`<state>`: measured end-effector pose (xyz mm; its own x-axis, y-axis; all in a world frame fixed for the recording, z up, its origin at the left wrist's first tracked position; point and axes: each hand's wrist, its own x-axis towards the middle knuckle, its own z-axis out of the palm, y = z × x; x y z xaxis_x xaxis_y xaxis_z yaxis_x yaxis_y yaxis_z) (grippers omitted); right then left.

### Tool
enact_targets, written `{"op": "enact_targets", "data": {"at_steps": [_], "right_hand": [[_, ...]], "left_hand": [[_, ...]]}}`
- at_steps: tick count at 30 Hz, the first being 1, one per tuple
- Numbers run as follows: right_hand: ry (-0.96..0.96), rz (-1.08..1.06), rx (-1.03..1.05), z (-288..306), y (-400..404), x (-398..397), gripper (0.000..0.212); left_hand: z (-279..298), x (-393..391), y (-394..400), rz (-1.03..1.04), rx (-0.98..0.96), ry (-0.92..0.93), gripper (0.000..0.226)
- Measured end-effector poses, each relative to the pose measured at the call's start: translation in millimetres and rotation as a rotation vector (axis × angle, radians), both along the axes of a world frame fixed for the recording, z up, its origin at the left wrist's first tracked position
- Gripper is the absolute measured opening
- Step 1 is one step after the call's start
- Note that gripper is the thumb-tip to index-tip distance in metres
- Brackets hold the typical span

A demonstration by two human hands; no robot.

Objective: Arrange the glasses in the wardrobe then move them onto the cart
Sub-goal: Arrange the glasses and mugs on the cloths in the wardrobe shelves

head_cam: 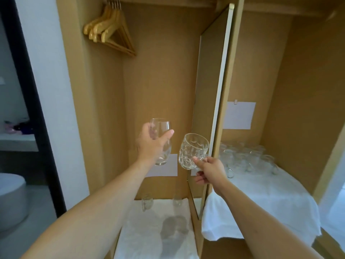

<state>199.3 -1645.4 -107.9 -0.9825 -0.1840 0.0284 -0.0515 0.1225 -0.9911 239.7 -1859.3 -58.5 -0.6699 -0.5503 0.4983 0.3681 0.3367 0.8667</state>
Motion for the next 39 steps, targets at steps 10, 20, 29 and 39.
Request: {"op": "enact_targets", "data": {"at_steps": [10, 20, 29, 39], "right_hand": [[-0.007, -0.083, 0.005, 4.5, 102.2, 44.8, 0.042], [-0.039, -0.215, 0.047, -13.5, 184.4, 38.7, 0.039], [-0.081, -0.293, 0.092, -38.4, 246.7, -18.7, 0.035], [-0.167, -0.302, 0.146, -70.9, 288.1, -123.8, 0.039]], "left_hand": [[-3.5, 30.2, 100.3, -0.119, 0.035, -0.068, 0.06], [-34.0, -8.9, 175.7, -0.26, 0.078, -0.159, 0.08], [-56.6, -81.1, 241.3, -0.37, 0.08, -0.208, 0.068], [-90.0, -185.7, 291.6, -0.325, 0.081, -0.287, 0.073]]}}
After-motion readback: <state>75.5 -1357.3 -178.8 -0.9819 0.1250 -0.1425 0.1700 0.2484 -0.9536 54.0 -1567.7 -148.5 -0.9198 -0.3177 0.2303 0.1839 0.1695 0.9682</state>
